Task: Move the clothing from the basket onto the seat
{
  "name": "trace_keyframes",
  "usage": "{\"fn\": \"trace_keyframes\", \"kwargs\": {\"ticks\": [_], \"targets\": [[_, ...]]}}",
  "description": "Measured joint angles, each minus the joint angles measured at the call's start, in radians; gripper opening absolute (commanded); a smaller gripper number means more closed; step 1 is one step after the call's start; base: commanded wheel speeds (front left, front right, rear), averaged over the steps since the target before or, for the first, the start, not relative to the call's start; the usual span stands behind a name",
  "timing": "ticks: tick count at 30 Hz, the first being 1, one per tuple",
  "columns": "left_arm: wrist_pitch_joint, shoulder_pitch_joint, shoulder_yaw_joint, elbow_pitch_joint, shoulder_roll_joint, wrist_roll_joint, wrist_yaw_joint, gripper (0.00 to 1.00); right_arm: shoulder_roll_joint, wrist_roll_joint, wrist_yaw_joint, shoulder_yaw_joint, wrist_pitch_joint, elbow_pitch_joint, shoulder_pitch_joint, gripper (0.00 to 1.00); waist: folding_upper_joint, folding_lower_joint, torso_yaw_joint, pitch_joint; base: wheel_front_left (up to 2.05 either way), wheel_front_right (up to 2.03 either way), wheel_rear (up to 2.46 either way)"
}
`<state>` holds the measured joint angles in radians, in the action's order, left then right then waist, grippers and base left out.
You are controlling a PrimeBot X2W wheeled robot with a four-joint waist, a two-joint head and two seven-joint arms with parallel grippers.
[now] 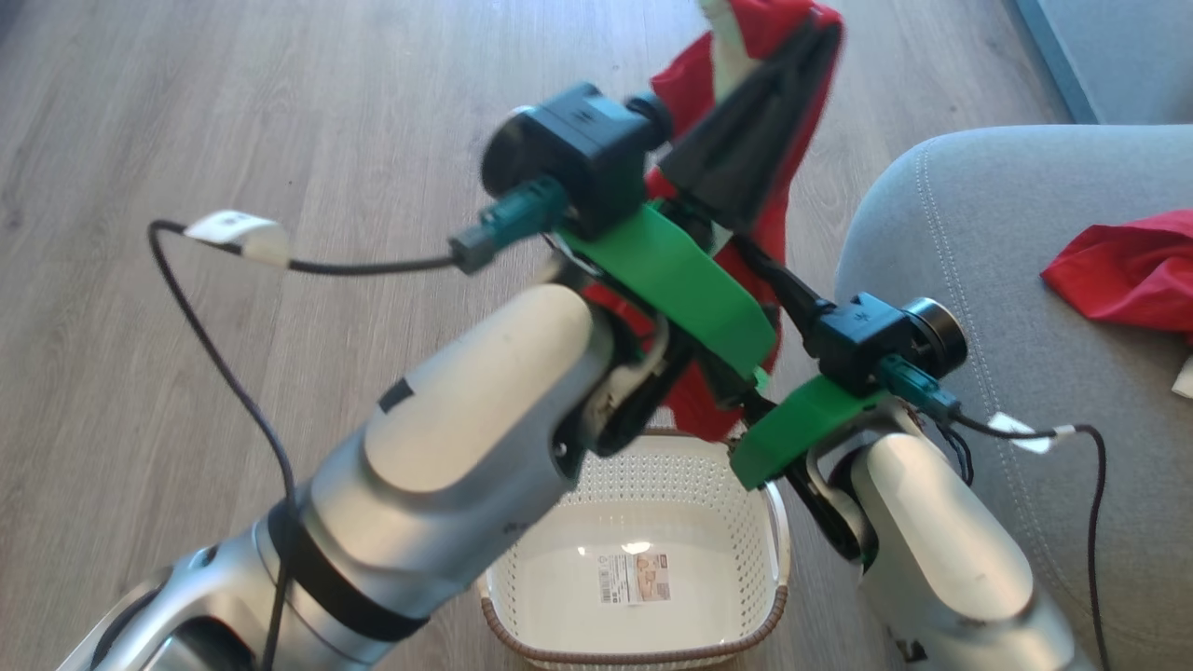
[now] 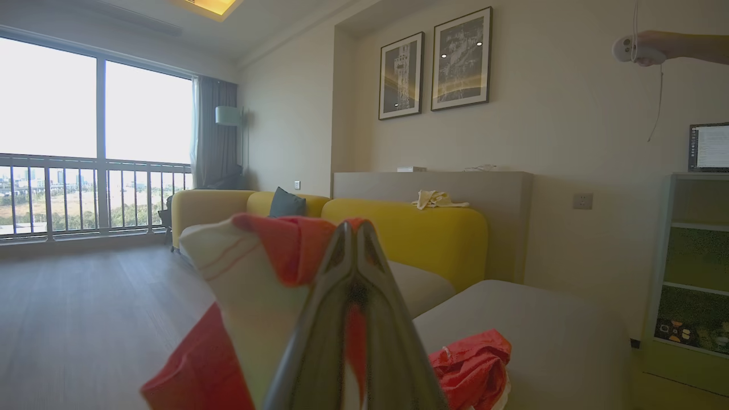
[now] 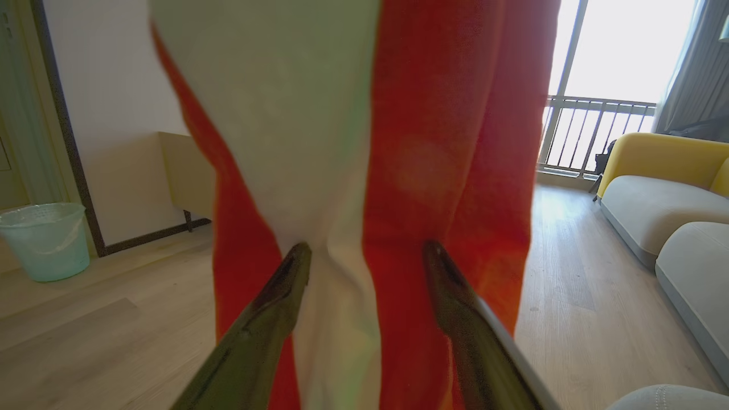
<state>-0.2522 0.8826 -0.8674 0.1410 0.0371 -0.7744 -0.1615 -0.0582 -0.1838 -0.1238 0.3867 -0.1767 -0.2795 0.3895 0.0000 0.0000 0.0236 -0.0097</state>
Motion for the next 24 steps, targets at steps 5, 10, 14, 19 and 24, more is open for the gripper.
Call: {"fn": "trace_keyframes", "kwargs": {"ticks": [5, 10, 14, 19, 24], "targets": [[0.0, 0.002, -0.05, -0.027, 0.001, -0.013, 0.0, 0.0, -0.002, 0.008, 0.0, 0.006, -0.001, -0.067, 0.039, 1.0, 0.0, 0.0, 0.009, -0.005, 0.0, 0.0, 0.0], [0.0, 0.003, -0.081, -0.044, 0.001, -0.026, -0.009, 0.0, -0.003, 0.008, 0.0, -0.004, -0.015, -0.117, 0.066, 1.0, 0.0, 0.0, 0.019, -0.008, 0.0, 0.0, 0.0], [0.0, 0.005, -0.109, -0.057, 0.002, -0.037, -0.009, 0.0, -0.003, 0.008, 0.0, -0.005, -0.026, -0.143, 0.087, 1.0, 0.0, 0.0, 0.026, -0.01, 0.0, 0.0, 0.0], [0.0, 0.017, -0.132, -0.058, 0.002, -0.047, -0.012, 0.0, -0.004, 0.008, 0.0, 0.002, -0.039, -0.167, 0.098, 1.0, 0.0, 0.0, 0.032, -0.01, 0.0, 0.0, 0.0], [0.0, 0.02, -0.137, -0.061, 0.002, -0.058, -0.018, 0.0, -0.004, -0.001, 0.0, 0.018, -0.049, -0.192, 0.099, 0.0, 0.0, 0.0, 0.039, -0.012, 0.0, 0.0, 0.0]]}}
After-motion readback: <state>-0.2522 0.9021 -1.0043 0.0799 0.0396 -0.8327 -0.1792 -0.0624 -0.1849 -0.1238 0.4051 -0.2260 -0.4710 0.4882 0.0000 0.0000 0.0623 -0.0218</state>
